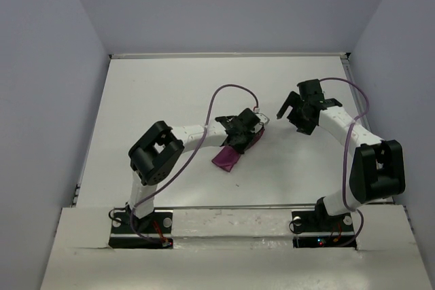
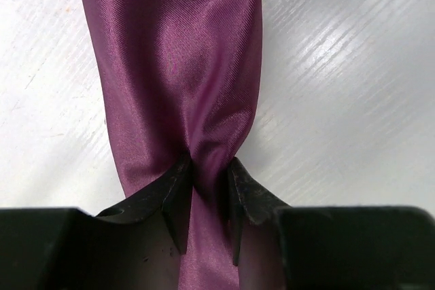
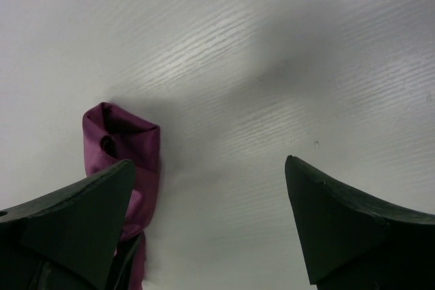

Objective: Fold the napkin, place the utensils inside, and roll it up
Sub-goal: Roll the napkin at the center of the board.

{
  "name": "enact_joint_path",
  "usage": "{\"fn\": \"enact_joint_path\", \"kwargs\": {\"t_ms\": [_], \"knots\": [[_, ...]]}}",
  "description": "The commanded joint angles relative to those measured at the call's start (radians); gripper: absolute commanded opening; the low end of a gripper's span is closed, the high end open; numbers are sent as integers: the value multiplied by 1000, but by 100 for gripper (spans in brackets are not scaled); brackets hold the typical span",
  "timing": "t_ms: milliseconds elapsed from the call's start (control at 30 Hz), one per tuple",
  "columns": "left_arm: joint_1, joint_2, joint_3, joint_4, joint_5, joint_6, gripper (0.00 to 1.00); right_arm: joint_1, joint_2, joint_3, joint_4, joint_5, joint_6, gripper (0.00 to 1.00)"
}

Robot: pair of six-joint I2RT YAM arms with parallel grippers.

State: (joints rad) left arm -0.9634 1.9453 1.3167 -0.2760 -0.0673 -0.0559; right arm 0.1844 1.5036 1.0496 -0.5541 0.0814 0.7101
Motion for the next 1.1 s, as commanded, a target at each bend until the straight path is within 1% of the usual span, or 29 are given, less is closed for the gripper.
{"fn": "enact_joint_path", "kwargs": {"t_ms": [0,33,200,300,500,533,733,867,1067], "knots": [[72,-63,-19,-8,234,41,0,1,-25,6,5,12,-11,98],[86,-66,-19,-8,291,42,0,1,-26,6,6,12,-11,98],[162,-69,1,-40,437,51,0,1,-26,6,5,12,-8,98],[201,-59,9,-49,553,51,0,1,-26,4,5,12,-8,98],[261,-42,9,-39,670,31,0,1,-26,3,3,12,-8,98],[270,-39,6,-34,714,27,0,1,-25,4,5,12,-6,98],[319,1,-4,-17,764,-5,0,1,-25,3,3,12,-8,98],[345,-19,-28,20,781,-39,0,1,-29,0,3,15,-8,98],[420,-40,-45,37,814,-58,0,1,-22,3,3,12,-8,98]]}}
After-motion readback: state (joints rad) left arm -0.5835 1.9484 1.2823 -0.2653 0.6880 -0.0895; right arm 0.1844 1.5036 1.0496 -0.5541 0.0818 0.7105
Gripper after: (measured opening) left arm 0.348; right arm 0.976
